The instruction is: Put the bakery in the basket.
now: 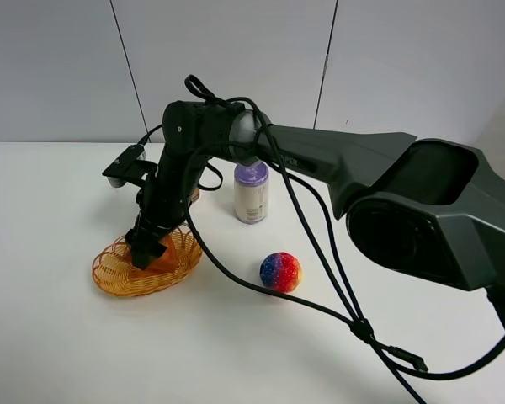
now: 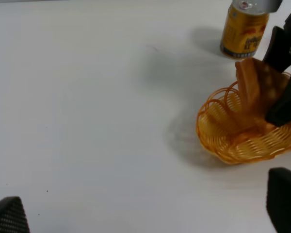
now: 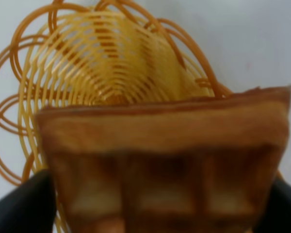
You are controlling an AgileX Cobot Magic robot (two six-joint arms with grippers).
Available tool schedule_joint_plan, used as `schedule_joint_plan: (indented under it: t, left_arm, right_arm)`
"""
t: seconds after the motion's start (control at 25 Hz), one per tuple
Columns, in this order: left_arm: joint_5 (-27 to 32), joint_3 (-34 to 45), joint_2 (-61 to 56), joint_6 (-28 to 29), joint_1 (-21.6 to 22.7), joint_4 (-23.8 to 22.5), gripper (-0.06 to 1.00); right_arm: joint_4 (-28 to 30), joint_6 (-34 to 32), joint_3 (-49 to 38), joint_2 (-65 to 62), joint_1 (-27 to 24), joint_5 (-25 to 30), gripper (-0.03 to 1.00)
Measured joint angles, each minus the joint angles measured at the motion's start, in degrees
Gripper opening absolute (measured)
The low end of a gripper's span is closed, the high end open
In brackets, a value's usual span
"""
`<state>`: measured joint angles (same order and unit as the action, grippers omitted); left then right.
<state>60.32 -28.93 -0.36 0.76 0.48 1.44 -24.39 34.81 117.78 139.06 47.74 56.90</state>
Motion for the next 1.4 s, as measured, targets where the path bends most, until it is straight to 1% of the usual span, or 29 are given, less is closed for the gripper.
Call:
schedule_joint_plan:
  t: [0.16, 0.32, 0.44, 0.6, 0.68, 0.76, 0.88, 1.0, 1.08, 1.2, 1.28, 1.4]
  left_arm:
    - [0.0, 0.0, 0.0, 0.0, 0.0, -0.1, 0.99]
    - [0.0, 0.0, 0.0, 0.0, 0.0, 0.0, 0.99]
    - [0.0, 0.0, 0.0, 0.0, 0.0, 0.0, 0.99]
    - [0.0, 0.0, 0.0, 0.0, 0.0, 0.0, 0.99]
    - [0.0, 0.0, 0.0, 0.0, 0.0, 0.0, 0.99]
    - [0.0, 0.0, 0.0, 0.0, 0.0, 0.0, 0.99]
    - [0.0, 0.0, 0.0, 0.0, 0.0, 0.0, 0.99]
    - [0.0, 0.0, 0.0, 0.0, 0.0, 0.0, 0.99]
    - [0.0, 0.0, 0.0, 0.0, 0.0, 0.0, 0.99]
    - [0.0, 0.0, 0.0, 0.0, 0.0, 0.0, 0.99]
    - [0.0, 0.0, 0.0, 0.0, 0.0, 0.0, 0.99]
    - [0.0, 0.0, 0.0, 0.0, 0.0, 0.0, 0.99]
  right_arm:
    - [-1.2, -1.5, 0.0, 0.0, 0.2, -0.3, 0.86]
    - [-0.4, -5.6, 0.0, -0.3, 0.2, -1.0, 0.92]
    - [3.1, -8.1, 0.0, -3.4, 0.2, -1.7, 0.94]
    - [9.0, -13.4, 0.1, -12.9, -1.6, -4.8, 0.95]
    - [12.6, -15.8, 0.2, -18.7, -4.2, -5.8, 0.95]
    - [15.7, -16.8, 0.4, -23.6, -7.2, -5.4, 0.95]
    - [19.6, -19.7, 0.1, -30.1, -12.3, -2.8, 0.95]
    - [23.9, -22.7, -3.3, -37.1, -17.3, -0.7, 0.95]
    - [25.7, -23.6, -7.2, -42.2, -20.4, -0.5, 0.95]
    - [25.9, -26.5, -15.5, -51.1, -25.8, -1.0, 0.95]
    - [25.7, -27.7, -23.1, -58.1, -30.1, -1.8, 0.95]
    - [24.7, -27.9, -35.8, -68.7, -38.0, -4.0, 0.95]
